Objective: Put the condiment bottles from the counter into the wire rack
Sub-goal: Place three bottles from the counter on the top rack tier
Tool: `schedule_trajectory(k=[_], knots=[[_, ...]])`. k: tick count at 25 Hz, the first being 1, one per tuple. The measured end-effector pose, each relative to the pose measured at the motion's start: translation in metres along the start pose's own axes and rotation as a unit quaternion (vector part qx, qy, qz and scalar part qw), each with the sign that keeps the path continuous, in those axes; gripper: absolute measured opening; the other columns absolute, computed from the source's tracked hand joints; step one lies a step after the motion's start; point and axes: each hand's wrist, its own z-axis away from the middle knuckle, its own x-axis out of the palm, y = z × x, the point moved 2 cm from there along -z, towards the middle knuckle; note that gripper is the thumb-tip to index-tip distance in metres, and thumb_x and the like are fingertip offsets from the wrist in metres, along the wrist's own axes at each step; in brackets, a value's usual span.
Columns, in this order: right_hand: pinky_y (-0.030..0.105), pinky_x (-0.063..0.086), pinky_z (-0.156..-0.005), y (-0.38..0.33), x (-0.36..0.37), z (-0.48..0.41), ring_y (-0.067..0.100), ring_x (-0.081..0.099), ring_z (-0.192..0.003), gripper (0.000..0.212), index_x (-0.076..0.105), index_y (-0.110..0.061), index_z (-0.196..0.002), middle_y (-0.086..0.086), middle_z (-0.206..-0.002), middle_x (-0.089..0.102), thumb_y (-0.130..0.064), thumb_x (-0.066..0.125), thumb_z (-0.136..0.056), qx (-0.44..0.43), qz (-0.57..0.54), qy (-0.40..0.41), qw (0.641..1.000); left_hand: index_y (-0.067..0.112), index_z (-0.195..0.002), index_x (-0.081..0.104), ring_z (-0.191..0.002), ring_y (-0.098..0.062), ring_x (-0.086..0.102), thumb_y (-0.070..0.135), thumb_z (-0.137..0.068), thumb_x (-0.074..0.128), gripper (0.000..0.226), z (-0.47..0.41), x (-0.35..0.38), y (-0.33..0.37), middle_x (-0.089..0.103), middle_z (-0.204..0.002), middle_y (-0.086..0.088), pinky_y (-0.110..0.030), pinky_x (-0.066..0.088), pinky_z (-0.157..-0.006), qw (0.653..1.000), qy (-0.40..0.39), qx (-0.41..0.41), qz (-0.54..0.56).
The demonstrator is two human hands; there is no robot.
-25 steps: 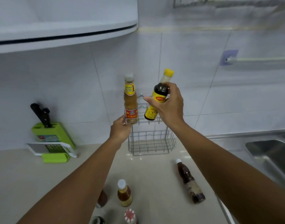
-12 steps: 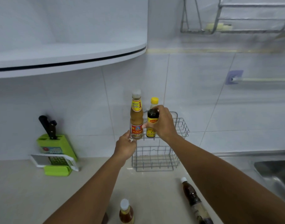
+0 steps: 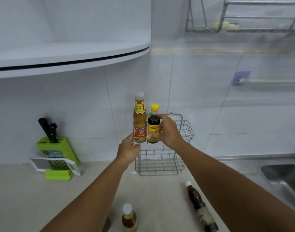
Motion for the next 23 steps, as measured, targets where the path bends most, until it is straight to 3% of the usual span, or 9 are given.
schedule_trajectory(k=[3,5,7,10,12,15,18,21,23], knots=[[0.028,0.054,-0.084,0.010,-0.015,0.015,0.019,0.059,-0.100,0.089,0.050,-0.024,-0.138,-0.002,-0.108,0.055,-0.043,0.096,-0.064,-0.002,0.005,0.021,1.000,0.029,-0.144,0.044,-0.123,-0.017,0.054,0.008,-0.091,0.053,0.057,-0.003,-0.007,-0.001,0.056,-0.139,0.005,-0.026,0.039,-0.089,1.000,0.004,0.006,-0.016],[0.022,0.051,-0.084,0.025,-0.027,0.038,0.010,0.054,-0.096,0.065,0.055,-0.023,-0.133,-0.007,-0.110,0.051,-0.042,0.086,-0.079,-0.049,0.048,0.095,0.993,0.029,-0.143,0.046,-0.124,-0.018,0.055,0.009,-0.090,0.054,0.058,-0.007,-0.012,-0.002,0.058,-0.138,0.005,-0.025,0.039,-0.090,1.000,0.012,0.004,-0.016],[0.024,0.051,-0.078,0.049,-0.036,0.071,0.005,0.051,-0.089,0.035,0.061,-0.020,-0.121,-0.011,-0.105,0.050,-0.027,0.075,-0.089,-0.080,0.099,0.145,0.981,0.027,-0.143,0.048,-0.126,-0.020,0.055,0.009,-0.089,0.055,0.057,-0.009,-0.011,-0.004,0.057,-0.140,0.004,-0.025,0.039,-0.093,1.000,0.020,0.000,-0.018],[0.026,0.046,-0.071,0.102,-0.038,0.121,0.008,0.055,-0.077,0.015,0.065,-0.025,-0.105,-0.014,-0.083,0.055,-0.020,0.066,-0.091,0.017,0.172,0.109,0.979,0.025,-0.140,0.051,-0.124,-0.021,0.056,0.009,-0.088,0.056,0.055,-0.010,-0.004,-0.006,0.059,-0.138,0.003,-0.026,0.040,-0.092,0.999,0.034,-0.001,-0.016],[0.031,0.049,-0.081,0.145,-0.029,0.151,0.018,0.064,-0.095,0.023,0.062,-0.027,-0.113,-0.006,-0.095,0.064,-0.030,0.064,-0.090,0.151,0.205,0.035,0.966,0.024,-0.140,0.052,-0.125,-0.021,0.056,0.010,-0.088,0.057,0.054,-0.012,-0.001,-0.009,0.060,-0.138,0.002,-0.027,0.040,-0.092,0.999,0.046,0.000,-0.019],[0.040,0.050,-0.098,0.195,-0.012,0.190,0.031,0.058,-0.122,0.059,0.047,-0.018,-0.135,0.008,-0.130,0.056,-0.046,0.063,-0.086,0.325,0.249,-0.079,0.909,0.022,-0.142,0.048,-0.129,-0.020,0.053,0.010,-0.088,0.058,0.056,-0.015,0.003,-0.013,0.057,-0.141,0.001,-0.029,0.040,-0.099,0.998,0.054,-0.003,-0.019],[0.040,0.050,-0.094,0.216,0.000,0.213,0.029,0.060,-0.117,0.063,0.047,-0.017,-0.130,0.006,-0.127,0.055,-0.052,0.064,-0.081,0.384,0.259,-0.121,0.878,0.022,-0.144,0.046,-0.132,-0.020,0.051,0.010,-0.089,0.057,0.058,-0.018,0.004,-0.016,0.054,-0.144,0.002,-0.032,0.039,-0.102,0.998,0.050,-0.002,-0.029],[0.032,0.045,-0.075,0.221,0.007,0.214,0.021,0.061,-0.096,0.064,0.053,-0.021,-0.120,-0.001,-0.111,0.058,-0.059,0.069,-0.072,0.382,0.269,-0.146,0.872,0.023,-0.146,0.042,-0.135,-0.021,0.048,0.009,-0.090,0.056,0.059,-0.019,0.006,-0.016,0.051,-0.146,0.002,-0.035,0.038,-0.105,0.998,0.048,-0.004,-0.033],[0.028,0.043,-0.066,0.218,0.009,0.211,0.019,0.063,-0.088,0.055,0.057,-0.022,-0.113,-0.004,-0.099,0.060,-0.053,0.073,-0.070,0.364,0.273,-0.166,0.875,0.023,-0.146,0.042,-0.135,-0.021,0.047,0.008,-0.091,0.055,0.059,-0.018,0.007,-0.017,0.051,-0.147,0.002,-0.036,0.038,-0.106,0.998,0.048,-0.003,-0.035]])
